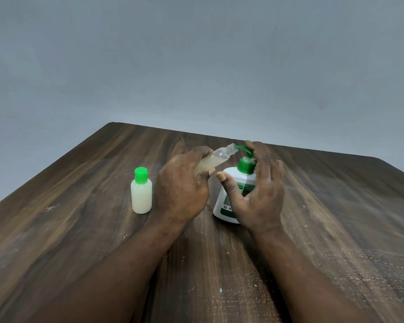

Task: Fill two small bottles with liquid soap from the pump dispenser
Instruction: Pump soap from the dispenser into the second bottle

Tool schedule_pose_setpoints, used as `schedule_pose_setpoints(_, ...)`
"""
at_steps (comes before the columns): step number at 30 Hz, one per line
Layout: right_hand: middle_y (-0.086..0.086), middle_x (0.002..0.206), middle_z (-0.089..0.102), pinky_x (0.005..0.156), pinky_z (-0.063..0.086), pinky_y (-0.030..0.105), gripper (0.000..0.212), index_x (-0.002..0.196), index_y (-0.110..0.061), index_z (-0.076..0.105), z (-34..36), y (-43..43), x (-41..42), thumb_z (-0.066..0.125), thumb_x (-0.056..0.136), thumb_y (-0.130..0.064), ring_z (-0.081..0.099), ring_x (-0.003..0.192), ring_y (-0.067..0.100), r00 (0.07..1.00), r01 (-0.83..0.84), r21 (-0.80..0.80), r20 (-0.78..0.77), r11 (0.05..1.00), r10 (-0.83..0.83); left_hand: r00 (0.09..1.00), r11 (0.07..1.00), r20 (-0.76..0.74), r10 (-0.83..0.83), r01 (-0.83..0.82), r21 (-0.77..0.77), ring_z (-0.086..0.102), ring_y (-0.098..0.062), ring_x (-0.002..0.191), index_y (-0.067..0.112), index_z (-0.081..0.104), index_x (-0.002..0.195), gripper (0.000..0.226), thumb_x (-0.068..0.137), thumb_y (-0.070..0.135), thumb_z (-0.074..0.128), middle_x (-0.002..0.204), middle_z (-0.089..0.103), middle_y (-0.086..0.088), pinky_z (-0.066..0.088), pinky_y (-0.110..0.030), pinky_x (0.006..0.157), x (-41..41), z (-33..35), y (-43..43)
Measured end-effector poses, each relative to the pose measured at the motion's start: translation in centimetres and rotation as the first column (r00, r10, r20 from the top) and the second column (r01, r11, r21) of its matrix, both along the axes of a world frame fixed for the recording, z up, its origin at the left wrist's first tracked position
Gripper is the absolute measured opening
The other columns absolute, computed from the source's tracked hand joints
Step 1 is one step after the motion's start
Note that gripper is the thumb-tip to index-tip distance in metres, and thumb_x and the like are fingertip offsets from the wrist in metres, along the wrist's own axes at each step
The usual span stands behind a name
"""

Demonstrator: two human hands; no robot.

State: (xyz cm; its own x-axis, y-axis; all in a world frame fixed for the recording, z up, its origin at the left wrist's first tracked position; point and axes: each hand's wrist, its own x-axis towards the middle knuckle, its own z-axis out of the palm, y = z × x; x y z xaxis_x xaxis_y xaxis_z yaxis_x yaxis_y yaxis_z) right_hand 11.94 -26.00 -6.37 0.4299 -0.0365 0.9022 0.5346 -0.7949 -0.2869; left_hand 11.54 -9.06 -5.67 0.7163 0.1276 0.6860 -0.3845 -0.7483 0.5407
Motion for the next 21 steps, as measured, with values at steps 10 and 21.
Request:
schedule_pose_setpoints(10,0.006,0.142,0.061,0.097,0.051,0.048,0.082,0.146,-0.010,0.056,-0.31,-0.16,-0.06,0.065,0.090,-0.070,0.056,0.118,0.025,0.999,0.009,-0.015,-0.033,1.000,-0.009,1.000,1.000,-0.019,0.008,-0.007,0.030,0.048,-0.003,0.081,0.044,0.057,0.123,0.034,0.092,0.038,0.070,0.100,0.067,0.014,0.024,-0.008,0.060,-0.06,-0.16,-0.04)
schedule_pose_setpoints(21,0.007,0.139,0.062,0.093,0.053,0.049,0.081,0.146,-0.011,0.054,-0.41,0.13,-0.08,0.070,0.088,-0.066,0.057,0.116,0.024,0.999,-0.001,0.004,-0.032,1.000,0.001,1.000,1.000,-0.009,0.003,-0.003,0.023,0.049,-0.005,0.080,0.042,0.058,0.122,0.035,0.091,0.035,0.071,0.098,0.067,0.013,0.024,-0.008,0.062,-0.13,-0.08,-0.15)
